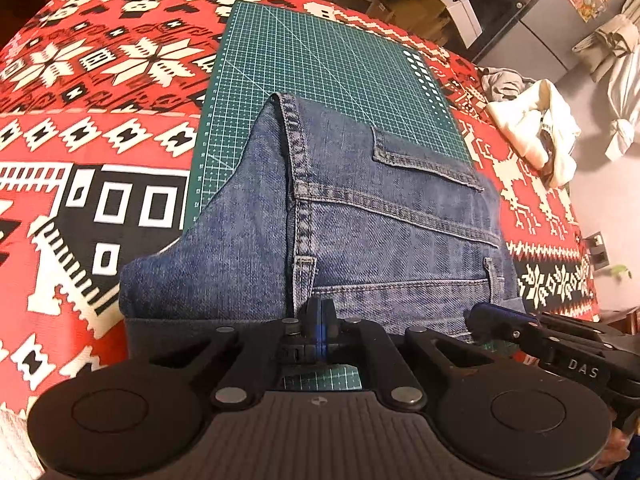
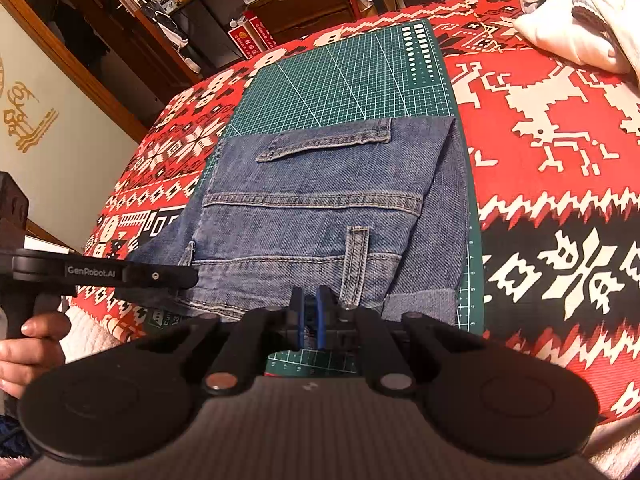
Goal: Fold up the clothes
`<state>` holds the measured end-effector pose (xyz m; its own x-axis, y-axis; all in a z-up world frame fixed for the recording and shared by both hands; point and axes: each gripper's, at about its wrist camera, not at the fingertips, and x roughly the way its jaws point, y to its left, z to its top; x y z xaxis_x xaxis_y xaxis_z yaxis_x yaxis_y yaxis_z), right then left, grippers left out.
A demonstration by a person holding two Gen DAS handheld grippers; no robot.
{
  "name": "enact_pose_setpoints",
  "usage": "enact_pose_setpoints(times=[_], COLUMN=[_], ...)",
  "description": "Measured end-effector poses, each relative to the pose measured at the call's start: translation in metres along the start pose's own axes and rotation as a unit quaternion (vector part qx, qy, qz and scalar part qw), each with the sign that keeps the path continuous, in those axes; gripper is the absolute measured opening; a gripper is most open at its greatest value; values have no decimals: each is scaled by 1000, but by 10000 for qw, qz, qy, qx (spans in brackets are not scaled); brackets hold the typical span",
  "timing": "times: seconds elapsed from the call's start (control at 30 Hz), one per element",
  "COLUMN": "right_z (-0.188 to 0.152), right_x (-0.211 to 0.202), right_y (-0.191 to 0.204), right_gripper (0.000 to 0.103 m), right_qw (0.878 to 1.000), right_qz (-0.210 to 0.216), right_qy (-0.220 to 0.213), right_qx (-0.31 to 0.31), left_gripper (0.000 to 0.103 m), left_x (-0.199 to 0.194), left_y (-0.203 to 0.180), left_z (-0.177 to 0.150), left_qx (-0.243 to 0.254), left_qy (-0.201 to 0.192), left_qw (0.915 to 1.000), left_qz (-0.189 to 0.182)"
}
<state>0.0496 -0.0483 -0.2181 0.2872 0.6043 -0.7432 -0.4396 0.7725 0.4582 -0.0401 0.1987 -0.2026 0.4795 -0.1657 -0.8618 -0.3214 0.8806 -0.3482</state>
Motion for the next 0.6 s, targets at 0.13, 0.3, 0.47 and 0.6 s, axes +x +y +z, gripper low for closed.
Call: enact_pose_setpoints(times=[0.13, 0.3, 0.47, 0.6], right_z=[0, 0, 0, 0], right_x=[0, 1, 1, 0], right_y=[-1, -2, -2, -2], right_gripper=[5, 5, 5, 5], right_qw=[10000, 10000, 10000, 10000], right_qz=[15, 46, 70, 71], right_qy=[-5, -7, -11, -11], right_qx=[20, 34, 56, 56], left_gripper=[3, 3, 3, 3], left_x=[-5, -8, -8, -17], left_y=[5, 4, 3, 2], left_z=[-4, -8, -7, 2], left_qx=[-97, -129, -141, -219], left_qy=[11, 60, 115, 49], left_qw=[9999, 9996, 9995, 9991], left_qz=[-137, -228, -242, -366])
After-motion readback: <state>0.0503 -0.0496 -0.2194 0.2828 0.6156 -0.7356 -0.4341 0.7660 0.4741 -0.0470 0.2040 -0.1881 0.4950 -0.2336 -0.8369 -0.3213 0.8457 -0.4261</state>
